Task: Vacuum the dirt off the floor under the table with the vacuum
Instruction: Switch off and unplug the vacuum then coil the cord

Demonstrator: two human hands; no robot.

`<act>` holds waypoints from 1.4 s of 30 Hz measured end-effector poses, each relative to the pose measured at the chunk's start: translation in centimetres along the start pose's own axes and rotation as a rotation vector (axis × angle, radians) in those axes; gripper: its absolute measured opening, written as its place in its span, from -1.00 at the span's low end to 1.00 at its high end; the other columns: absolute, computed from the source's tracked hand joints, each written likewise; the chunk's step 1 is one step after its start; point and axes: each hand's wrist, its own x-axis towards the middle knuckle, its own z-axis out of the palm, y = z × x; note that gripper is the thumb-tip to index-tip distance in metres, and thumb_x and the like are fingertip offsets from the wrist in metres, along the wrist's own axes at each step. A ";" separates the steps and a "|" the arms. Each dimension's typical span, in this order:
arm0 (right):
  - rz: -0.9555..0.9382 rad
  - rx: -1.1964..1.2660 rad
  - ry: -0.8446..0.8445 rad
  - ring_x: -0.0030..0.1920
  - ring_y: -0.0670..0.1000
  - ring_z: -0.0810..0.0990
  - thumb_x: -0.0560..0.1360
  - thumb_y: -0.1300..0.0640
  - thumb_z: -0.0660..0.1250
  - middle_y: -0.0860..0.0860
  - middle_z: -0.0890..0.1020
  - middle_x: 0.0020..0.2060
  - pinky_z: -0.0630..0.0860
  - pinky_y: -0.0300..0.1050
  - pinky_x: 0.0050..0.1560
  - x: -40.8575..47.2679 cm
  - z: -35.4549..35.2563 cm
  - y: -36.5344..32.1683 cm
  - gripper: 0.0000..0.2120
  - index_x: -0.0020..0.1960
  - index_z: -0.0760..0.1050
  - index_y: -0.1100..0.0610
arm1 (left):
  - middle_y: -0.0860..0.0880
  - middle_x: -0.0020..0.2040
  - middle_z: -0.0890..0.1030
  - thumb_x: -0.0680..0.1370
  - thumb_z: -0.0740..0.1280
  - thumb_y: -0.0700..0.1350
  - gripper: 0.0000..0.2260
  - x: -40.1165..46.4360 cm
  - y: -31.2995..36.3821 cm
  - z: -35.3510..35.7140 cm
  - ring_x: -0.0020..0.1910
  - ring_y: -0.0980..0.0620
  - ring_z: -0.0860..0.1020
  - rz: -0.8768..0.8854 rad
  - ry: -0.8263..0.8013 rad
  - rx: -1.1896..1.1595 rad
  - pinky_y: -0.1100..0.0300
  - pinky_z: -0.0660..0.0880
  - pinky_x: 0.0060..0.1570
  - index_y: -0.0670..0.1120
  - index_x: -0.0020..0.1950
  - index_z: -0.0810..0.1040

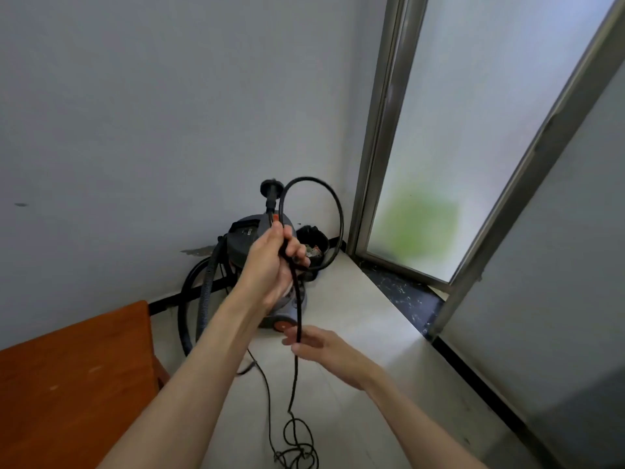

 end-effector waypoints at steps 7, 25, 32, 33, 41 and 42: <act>-0.110 0.001 0.236 -0.18 -0.05 0.49 0.65 0.23 0.08 -0.02 0.51 -0.28 0.44 -0.15 0.04 1.5 0.0 0.0 -0.77 -0.04 0.50 0.20 | 0.00 -0.41 0.36 0.68 -0.03 -0.08 -0.70 0.4 1.6 -2.4 -0.40 0.06 0.38 0.151 0.150 0.317 0.21 0.37 -0.29 -0.12 -0.14 0.39; -0.172 0.058 0.086 -0.28 -0.03 0.47 0.58 0.09 0.27 0.00 0.49 -0.38 0.49 -0.13 -0.07 2.0 0.0 -3.5 -0.76 -0.24 0.51 0.14 | 0.04 -0.49 0.35 0.68 -0.05 -0.10 -0.70 -0.9 3.1 -2.0 -0.52 0.11 0.37 0.046 -0.001 0.089 0.22 0.56 -0.28 -0.13 -0.16 0.33; 0.185 0.090 0.232 -0.15 -0.03 0.57 0.49 0.20 0.38 0.11 0.60 -0.20 0.52 -0.11 0.13 1.8 -4.4 2.9 -0.87 -0.07 0.60 0.29 | 0.08 -0.54 0.25 0.66 -0.01 -0.04 -0.69 -0.6 8.8 -3.8 -0.66 0.18 0.20 0.039 -0.080 -0.333 0.42 0.23 -0.64 -0.07 -0.23 0.33; 0.197 0.097 0.260 -0.17 -0.02 0.57 0.48 0.22 0.39 0.12 0.60 -0.22 0.53 -0.13 0.10 1.7 -5.0 3.1 -0.86 -0.05 0.61 0.30 | 0.08 -0.55 0.25 0.66 -0.01 -0.04 -0.70 -0.7 8.6 -4.0 -0.66 0.18 0.20 0.023 -0.078 -0.304 0.42 0.22 -0.65 -0.07 -0.22 0.34; 0.090 0.129 0.350 -0.42 -0.04 0.41 0.52 0.20 0.35 0.02 0.46 -0.46 0.50 -0.17 -0.24 2.0 -5.5 1.9 -0.81 -0.09 0.62 0.35 | 0.04 -0.53 0.30 0.65 -0.05 0.12 -0.64 -0.7 2.9 -5.5 -0.63 0.12 0.25 -0.052 0.149 -0.104 0.30 0.40 -0.51 -0.09 -0.11 0.36; 0.099 0.216 0.373 -0.42 -0.05 0.40 0.53 0.20 0.33 0.02 0.44 -0.45 0.49 -0.17 -0.27 1.8 -5.6 2.3 -0.82 -0.08 0.62 0.32 | 0.04 -0.53 0.31 0.65 -0.06 0.13 -0.64 -0.6 2.9 -5.8 -0.62 0.12 0.26 -0.045 0.184 -0.127 0.29 0.42 -0.49 -0.09 -0.11 0.35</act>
